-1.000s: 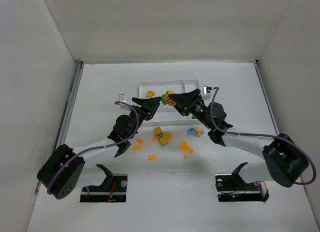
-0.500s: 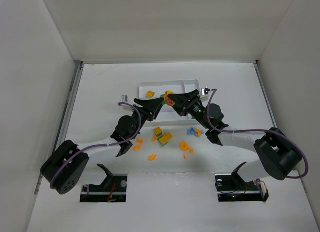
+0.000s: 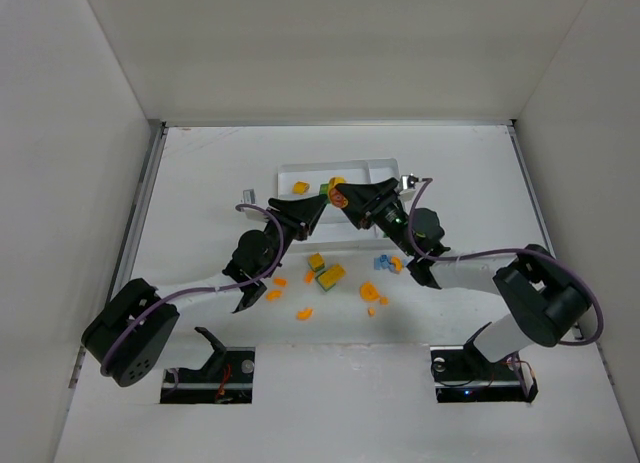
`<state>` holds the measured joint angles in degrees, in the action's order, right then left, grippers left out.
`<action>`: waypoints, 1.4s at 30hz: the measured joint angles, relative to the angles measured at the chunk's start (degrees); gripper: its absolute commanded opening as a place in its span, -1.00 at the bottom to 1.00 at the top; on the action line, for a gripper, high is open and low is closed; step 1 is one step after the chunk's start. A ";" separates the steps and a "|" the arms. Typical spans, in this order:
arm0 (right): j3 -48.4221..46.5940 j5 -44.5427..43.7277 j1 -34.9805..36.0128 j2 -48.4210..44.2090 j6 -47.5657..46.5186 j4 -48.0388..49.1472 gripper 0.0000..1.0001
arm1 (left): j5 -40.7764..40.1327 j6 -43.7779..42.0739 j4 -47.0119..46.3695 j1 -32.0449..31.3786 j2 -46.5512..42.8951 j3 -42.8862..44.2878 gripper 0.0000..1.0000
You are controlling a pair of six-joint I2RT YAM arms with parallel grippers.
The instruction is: Sort the legos into containers by color
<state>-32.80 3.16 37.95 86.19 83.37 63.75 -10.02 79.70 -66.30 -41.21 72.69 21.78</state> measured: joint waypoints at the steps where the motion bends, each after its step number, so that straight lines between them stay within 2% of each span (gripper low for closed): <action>1: 0.00 -0.15 0.00 0.22 0.15 0.44 0.25 | -0.02 -0.33 0.07 0.02 0.00 0.00 -0.54; 5: 0.09 -0.44 0.00 0.46 0.20 1.07 0.51 | 0.15 -2.34 0.37 0.00 0.00 0.02 -0.64; 7: 0.46 -0.50 0.00 0.46 0.04 1.18 0.57 | 0.28 -3.58 0.92 0.00 0.04 0.02 -0.67; 11: 1.09 0.04 0.00 0.46 -0.90 0.57 0.40 | 0.35 -5.64 2.03 0.00 0.55 0.02 -0.66; 13: 1.14 0.11 0.00 0.46 -1.25 0.26 0.38 | 0.37 -6.29 2.12 0.00 0.61 0.00 -0.55; 18: 1.16 0.42 0.00 0.46 -1.73 -0.04 0.27 | 0.59 -7.41 2.01 0.00 0.59 0.00 -0.47; 21: 1.20 0.57 0.00 0.48 -2.01 -0.15 0.26 | 0.79 -7.87 1.51 -0.04 0.59 0.00 -0.17; 26: 1.92 0.92 -0.02 0.52 -2.19 -0.26 0.25 | 1.29 -7.89 0.79 -0.07 0.55 -0.02 0.10; 32: 2.27 1.22 -0.13 0.52 -3.17 0.48 0.25 | 1.68 -5.79 0.26 0.07 0.52 -0.02 0.14; 42: 2.32 2.99 -0.22 1.44 -10.84 5.44 0.23 | 3.85 7.45 0.28 2.03 0.79 -0.02 0.09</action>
<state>-30.48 6.15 37.74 87.64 72.53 69.19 -6.17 87.15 -66.02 -39.18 73.47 21.76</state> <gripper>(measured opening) 0.741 0.558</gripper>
